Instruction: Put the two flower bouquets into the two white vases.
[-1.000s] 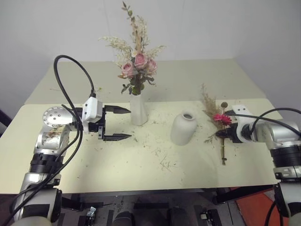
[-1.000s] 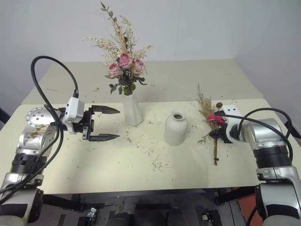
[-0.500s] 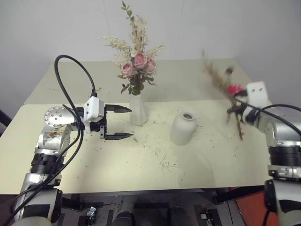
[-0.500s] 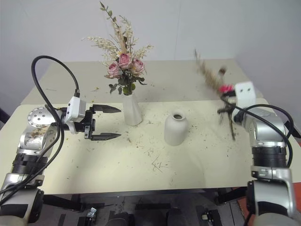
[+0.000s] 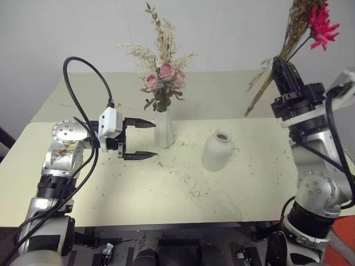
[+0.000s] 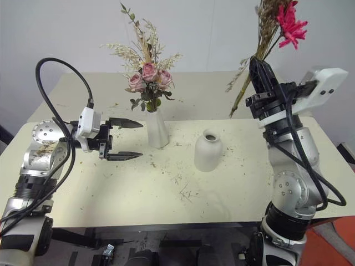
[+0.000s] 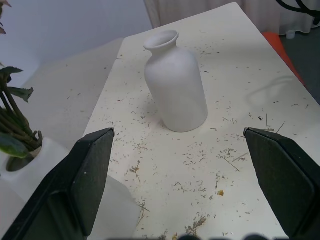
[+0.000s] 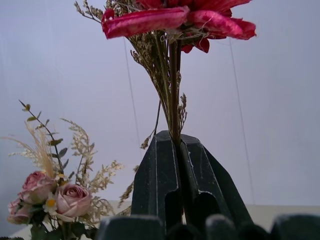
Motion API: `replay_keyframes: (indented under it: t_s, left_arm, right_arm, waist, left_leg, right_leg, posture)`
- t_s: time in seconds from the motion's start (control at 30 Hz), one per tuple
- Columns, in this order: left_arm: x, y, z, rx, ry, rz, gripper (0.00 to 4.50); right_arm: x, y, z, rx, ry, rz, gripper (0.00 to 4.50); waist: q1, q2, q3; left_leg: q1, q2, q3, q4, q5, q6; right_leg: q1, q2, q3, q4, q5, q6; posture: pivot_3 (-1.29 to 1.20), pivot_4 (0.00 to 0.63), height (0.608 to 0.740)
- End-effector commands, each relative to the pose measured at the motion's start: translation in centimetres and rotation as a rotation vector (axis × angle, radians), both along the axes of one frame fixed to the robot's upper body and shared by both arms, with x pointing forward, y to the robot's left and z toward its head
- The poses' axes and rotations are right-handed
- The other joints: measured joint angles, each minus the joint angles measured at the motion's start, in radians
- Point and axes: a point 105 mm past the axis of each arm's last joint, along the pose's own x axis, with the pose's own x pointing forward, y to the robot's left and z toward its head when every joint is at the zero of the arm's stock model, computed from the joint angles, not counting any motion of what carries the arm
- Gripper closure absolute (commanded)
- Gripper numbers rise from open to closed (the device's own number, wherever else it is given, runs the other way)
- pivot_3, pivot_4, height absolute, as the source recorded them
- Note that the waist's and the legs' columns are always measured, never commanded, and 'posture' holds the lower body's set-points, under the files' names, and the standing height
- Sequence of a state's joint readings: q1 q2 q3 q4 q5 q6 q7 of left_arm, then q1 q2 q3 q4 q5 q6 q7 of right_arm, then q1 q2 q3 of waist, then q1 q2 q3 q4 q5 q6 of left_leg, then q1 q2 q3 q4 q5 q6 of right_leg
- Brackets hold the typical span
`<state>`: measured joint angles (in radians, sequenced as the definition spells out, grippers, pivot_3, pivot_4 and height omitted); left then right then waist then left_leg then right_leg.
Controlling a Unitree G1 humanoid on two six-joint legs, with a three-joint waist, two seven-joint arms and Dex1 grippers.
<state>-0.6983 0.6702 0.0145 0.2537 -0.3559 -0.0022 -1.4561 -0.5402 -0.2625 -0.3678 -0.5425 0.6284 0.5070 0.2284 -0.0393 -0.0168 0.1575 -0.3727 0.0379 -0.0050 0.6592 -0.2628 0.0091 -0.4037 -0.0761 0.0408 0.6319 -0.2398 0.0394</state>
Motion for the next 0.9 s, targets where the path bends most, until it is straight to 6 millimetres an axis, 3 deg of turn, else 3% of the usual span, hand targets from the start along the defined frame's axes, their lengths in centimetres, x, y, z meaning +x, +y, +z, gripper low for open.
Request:
replay_keyframes:
  t_s: [0.03,0.2,0.57,0.9]
  left_arm:
    - [-0.1,0.2,1.1,0.001,-0.04,-0.003,0.0]
    - [-0.1,0.3,1.2,-0.008,-0.045,0.006,0.0]
    - [-0.2,0.3,1.4,-0.011,-0.06,0.007,0.0]
    - [0.0,0.3,1.9,-0.011,-0.074,0.015,0.0]
  right_arm:
    - [-0.6,0.9,0.2,-0.005,-0.045,0.019,4.46]
    - [0.3,1.4,-1.9,-0.007,0.005,0.032,4.46]
    - [1.8,2.8,-4.4,-0.04,0.052,0.018,4.46]
    - [1.8,3.4,-6.7,-0.073,0.076,-0.01,4.46]
  waist:
    - [-0.001,0.0,0.0]
    - [-0.001,0.0,0.0]
    - [-0.003,0.0,0.0]
    - [-0.002,0.0,0.0]
  left_leg:
    - [0.0,0.0,0.0,0.0,0.0,0.0]
    - [0.0,0.0,0.0,0.0,0.0,0.0]
    - [0.0,0.0,0.0,0.0,0.0,0.0]
    - [0.0,0.0,0.0,0.0,0.0,0.0]
  right_leg:
    - [0.0,0.0,0.0,0.0,0.0,0.0]
    - [0.0,0.0,0.0,0.0,0.0,0.0]
    - [0.0,0.0,0.0,0.0,0.0,0.0]
    - [0.0,0.0,0.0,0.0,0.0,0.0]
  posture:
    - [0.0,0.15,0.74]
    - [0.0,0.15,0.74]
    - [0.0,0.15,0.74]
    - [0.0,0.15,0.74]
